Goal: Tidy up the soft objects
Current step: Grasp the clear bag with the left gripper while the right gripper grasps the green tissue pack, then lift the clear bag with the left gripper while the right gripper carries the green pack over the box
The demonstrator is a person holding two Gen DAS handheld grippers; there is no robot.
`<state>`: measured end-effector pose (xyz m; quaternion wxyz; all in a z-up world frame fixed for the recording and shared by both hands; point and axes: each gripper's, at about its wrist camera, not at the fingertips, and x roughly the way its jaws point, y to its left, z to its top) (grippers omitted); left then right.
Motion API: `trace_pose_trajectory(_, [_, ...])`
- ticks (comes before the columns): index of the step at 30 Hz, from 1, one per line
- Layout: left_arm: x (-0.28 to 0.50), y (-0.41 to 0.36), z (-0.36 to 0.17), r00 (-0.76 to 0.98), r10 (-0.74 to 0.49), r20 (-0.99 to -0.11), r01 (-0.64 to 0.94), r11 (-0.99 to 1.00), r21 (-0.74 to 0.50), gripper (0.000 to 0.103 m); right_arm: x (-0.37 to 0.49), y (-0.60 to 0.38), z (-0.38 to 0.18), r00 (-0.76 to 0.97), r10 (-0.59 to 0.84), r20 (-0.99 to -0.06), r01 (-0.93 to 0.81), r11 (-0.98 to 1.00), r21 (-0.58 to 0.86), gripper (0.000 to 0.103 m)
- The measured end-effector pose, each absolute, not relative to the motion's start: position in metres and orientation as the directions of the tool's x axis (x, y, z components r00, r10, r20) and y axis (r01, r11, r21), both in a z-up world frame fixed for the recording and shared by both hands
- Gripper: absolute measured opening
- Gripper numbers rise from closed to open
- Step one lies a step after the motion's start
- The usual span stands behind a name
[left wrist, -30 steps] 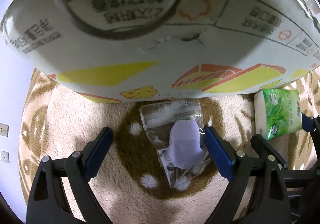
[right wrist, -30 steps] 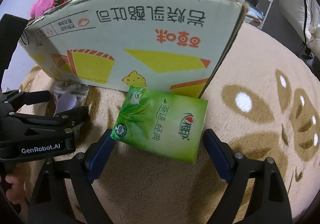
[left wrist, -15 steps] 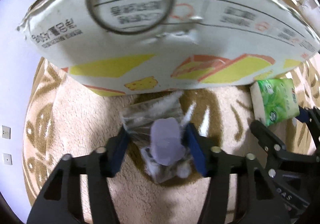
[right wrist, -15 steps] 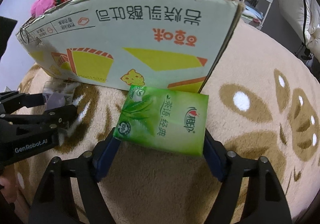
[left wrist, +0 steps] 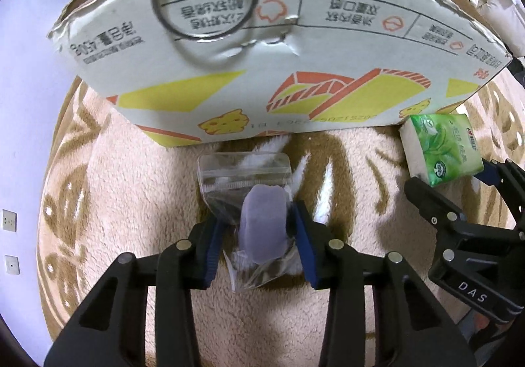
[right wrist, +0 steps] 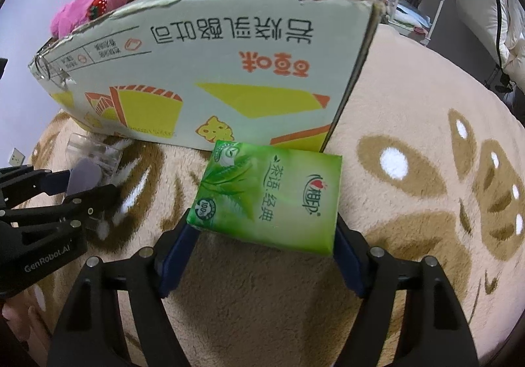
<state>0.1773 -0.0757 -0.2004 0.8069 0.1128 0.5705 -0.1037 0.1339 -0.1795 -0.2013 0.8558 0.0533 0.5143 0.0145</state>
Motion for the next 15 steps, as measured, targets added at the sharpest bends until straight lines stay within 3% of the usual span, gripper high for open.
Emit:
trace_pose_trajectory(2, [0.176,-0.071,-0.199,0.329,-0.038,-0.944,0.283,0.957,0.060,0.035,0.133,-0.183,-0.200,0.473,0.096,-0.876,0.024,0.992,0.121,0.080])
trace_pose_trajectory(15, [0.167,-0.049,-0.183,0.360,-0.064,-0.931,0.253,0.967,0.032,0.034,0.127,-0.194,-0.189,0.491,0.096,-0.866,0.014,0.993,0.118,0.080])
